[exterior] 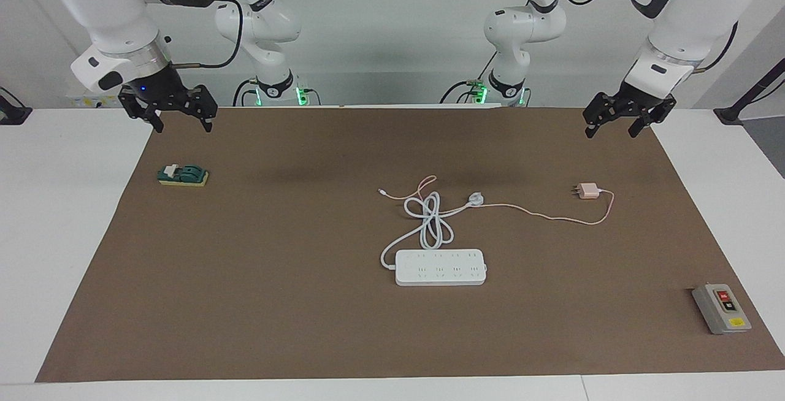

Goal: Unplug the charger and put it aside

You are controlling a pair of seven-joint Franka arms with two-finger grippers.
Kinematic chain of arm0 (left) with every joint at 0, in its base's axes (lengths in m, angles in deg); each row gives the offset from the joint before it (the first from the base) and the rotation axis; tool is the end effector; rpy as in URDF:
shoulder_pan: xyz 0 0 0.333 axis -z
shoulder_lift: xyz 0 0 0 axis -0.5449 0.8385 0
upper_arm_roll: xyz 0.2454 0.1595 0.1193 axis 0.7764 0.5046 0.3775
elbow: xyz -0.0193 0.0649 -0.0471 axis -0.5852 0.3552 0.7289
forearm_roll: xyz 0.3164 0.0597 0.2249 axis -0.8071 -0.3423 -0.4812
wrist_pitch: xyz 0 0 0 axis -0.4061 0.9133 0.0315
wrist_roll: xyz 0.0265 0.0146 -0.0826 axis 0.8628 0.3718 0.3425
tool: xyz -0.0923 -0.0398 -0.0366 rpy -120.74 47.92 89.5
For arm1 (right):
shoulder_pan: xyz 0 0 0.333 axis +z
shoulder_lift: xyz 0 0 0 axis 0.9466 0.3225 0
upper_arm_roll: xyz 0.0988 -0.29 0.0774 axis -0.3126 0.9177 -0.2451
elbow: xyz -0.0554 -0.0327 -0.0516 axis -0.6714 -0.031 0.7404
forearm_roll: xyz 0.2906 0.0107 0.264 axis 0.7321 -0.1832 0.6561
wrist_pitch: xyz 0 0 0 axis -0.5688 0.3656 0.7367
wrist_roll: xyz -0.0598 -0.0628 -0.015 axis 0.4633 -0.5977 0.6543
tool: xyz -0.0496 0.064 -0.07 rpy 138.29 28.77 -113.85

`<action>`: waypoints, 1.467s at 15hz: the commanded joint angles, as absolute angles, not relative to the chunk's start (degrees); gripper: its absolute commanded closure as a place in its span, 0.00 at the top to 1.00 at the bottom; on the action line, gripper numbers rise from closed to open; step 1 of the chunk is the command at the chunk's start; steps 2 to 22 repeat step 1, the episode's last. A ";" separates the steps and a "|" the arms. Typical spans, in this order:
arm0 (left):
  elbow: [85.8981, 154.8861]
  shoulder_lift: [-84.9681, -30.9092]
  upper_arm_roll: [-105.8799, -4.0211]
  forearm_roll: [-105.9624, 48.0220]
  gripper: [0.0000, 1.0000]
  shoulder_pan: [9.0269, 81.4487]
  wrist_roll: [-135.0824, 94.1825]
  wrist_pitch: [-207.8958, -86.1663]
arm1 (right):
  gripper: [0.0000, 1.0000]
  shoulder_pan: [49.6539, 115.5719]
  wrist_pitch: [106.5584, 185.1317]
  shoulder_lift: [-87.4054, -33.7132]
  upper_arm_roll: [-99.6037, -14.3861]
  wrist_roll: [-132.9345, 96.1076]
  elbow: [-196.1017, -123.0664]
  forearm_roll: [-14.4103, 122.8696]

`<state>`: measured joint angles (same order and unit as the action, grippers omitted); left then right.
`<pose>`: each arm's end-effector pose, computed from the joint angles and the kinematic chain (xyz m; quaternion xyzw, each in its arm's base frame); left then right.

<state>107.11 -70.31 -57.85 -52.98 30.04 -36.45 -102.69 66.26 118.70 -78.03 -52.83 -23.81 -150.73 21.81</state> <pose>0.5450 -0.0314 0.6054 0.9995 -0.0299 0.0043 0.0085 0.5406 -0.0208 0.6078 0.9996 0.0072 -0.0209 0.0161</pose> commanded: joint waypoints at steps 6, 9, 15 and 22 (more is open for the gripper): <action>106.99 -70.29 -56.84 -52.70 1.00 31.35 -35.72 -102.87 | 1.00 65.39 119.48 -78.80 -53.57 -24.39 -151.72 21.71; 106.99 -70.29 -56.84 -52.70 1.00 31.35 -35.72 -102.87 | 1.00 65.39 119.48 -78.80 -53.57 -24.39 -151.72 21.71; 106.99 -70.29 -56.84 -52.70 1.00 31.35 -35.72 -102.87 | 1.00 65.39 119.48 -78.80 -53.57 -24.39 -151.72 21.71; 106.99 -70.29 -56.84 -52.70 1.00 31.35 -35.72 -102.87 | 1.00 65.39 119.48 -78.80 -53.57 -24.39 -151.72 21.71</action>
